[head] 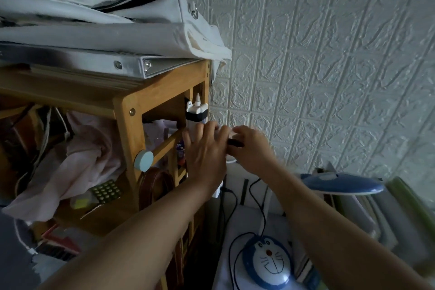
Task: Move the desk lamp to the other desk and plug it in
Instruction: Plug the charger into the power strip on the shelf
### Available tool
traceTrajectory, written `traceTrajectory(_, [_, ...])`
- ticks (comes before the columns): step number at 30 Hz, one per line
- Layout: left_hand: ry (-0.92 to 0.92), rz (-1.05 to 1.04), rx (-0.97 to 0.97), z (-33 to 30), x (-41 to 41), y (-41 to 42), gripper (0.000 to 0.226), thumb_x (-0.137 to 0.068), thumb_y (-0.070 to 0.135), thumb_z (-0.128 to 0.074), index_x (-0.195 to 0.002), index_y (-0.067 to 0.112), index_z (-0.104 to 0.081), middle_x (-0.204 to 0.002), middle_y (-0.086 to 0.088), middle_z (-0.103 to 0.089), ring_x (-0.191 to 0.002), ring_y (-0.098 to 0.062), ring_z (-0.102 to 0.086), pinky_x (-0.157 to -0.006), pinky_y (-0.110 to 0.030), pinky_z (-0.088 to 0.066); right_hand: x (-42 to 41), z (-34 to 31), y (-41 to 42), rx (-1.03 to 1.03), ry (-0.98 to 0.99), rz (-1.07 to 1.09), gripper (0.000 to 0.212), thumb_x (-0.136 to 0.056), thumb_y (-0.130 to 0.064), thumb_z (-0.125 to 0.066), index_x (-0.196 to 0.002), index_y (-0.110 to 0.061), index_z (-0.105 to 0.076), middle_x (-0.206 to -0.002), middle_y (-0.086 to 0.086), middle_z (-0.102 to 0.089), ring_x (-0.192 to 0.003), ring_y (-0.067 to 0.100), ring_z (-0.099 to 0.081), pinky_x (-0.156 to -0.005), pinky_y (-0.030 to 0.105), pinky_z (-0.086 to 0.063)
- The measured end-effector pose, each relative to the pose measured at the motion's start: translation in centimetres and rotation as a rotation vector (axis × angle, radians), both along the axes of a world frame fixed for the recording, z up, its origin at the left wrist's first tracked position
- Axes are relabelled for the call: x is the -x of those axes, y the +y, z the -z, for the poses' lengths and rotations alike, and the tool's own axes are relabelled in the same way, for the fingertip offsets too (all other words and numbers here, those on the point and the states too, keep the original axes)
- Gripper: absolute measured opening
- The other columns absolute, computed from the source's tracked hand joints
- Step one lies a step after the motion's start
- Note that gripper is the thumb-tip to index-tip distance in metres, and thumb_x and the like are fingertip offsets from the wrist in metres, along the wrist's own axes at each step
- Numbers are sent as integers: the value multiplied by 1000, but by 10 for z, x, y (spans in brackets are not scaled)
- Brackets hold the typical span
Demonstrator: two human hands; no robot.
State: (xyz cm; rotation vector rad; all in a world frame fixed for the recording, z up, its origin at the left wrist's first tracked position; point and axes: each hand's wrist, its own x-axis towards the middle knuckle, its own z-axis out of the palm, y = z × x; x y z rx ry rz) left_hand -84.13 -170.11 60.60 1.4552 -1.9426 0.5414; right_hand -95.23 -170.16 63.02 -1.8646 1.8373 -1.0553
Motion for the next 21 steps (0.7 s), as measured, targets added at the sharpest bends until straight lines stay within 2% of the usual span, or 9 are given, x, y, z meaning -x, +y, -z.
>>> traceTrajectory(3, [-57, 16, -32, 3, -3, 5, 43, -77, 14, -60, -118, 23, -51, -125, -3, -55, -112, -30, -48, -93, -50, -36, 9, 13, 22, 24, 83, 65, 68, -80, -31, -69, -138, -13, -38, -140, 8, -49, -128, 25, -44, -100, 32, -37])
traceTrajectory(7, [-116, 95, -53, 17, -6, 31, 66, -75, 15, -59, -138, 21, -40, -144, -7, -43, -119, -32, -46, -97, -49, -35, 11, 30, 51, -11, 85, 110, 77, -80, -31, -69, -142, -12, -29, -148, 10, -36, -137, 26, -29, -111, 36, -27])
traceTrajectory(10, [-131, 219, -99, 33, -4, 53, 65, -76, 17, -61, -138, 19, -41, -148, -10, -38, -126, -33, -42, -106, -51, -30, 9, 44, 72, -39, 89, 163, 81, -79, -29, -70, -143, -13, -23, -149, 10, -31, -139, 27, -24, -113, 40, -25])
traceTrajectory(12, [-148, 298, -170, 47, -2, 64, 61, -82, 18, -54, -139, 19, -36, -153, -7, -28, -134, -30, -31, -112, -49, -22, 10, 57, 86, -82, 85, 191, 83, -79, -27, -70, -144, -12, -20, -151, 10, -27, -140, 29, -20, -114, 40, -23])
traceTrajectory(14, [-174, 335, -201, 61, 1, 71, 58, -85, 20, -49, -140, 20, -31, -155, -5, -23, -137, -27, -25, -112, -45, -21, 12, 70, 99, -122, 95, 207, 85, -79, -25, -70, -145, -13, -19, -152, 11, -25, -141, 30, -18, -114, 39, -21])
traceTrajectory(17, [-168, 385, -224, 76, 5, 80, 57, -82, 21, -50, -138, 19, -37, -151, -6, -31, -133, -28, -32, -107, -43, -26, 15, 89, 113, -157, 109, 235, 85, -79, -26, -70, -146, -13, -20, -153, 10, -25, -141, 29, -16, -114, 37, -20])
traceTrajectory(21, [-133, 466, -231, 95, 12, 90, 53, -68, 11, -68, -120, 10, -59, -130, -12, -58, -114, -32, -57, -92, -45, -44, 19, 113, 123, -228, 99, 261, 86, -78, -26, -70, -146, -15, -19, -153, 8, -24, -140, 29, -15, -114, 41, -27])
